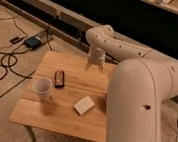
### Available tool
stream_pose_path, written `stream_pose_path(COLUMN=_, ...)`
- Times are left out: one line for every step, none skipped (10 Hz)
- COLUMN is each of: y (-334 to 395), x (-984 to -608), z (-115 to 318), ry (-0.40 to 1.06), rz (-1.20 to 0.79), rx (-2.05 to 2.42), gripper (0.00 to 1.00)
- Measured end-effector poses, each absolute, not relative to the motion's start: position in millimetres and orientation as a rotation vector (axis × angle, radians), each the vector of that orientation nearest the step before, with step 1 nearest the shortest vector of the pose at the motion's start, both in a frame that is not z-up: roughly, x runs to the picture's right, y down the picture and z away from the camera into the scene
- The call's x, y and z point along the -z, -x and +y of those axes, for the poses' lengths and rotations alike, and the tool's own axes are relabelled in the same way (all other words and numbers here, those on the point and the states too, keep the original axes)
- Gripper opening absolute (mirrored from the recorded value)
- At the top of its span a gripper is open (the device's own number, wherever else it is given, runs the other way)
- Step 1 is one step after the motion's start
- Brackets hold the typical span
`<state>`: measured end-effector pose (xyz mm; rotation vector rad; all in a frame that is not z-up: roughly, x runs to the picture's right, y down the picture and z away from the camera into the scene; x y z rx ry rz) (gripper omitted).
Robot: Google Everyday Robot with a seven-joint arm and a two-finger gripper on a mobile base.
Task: Drag the pepper across the table
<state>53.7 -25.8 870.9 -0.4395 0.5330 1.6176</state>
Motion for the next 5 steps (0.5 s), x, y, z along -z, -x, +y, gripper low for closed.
stream_pose_path(y=-60, x=-879, z=-28, ry=0.431, rz=0.532, rx=-1.633, gripper=0.65)
stream_pose_path(y=-67, x=-889, z=-29, ry=0.422, rz=0.536, rx=-1.649, gripper=0.65)
stream_pose_path(y=-70, x=-894, z=-29, ry=0.419, rz=0.539, rx=-1.662, gripper=0.65)
stream_pose_path(y=-75, x=-900, z=-29, ry=0.417, rz=0.546, rx=-1.68, gripper=0.65)
stream_pose_path(y=-80, x=-904, z=-27, ry=0.416, rz=0.555, rx=-1.699, gripper=0.65)
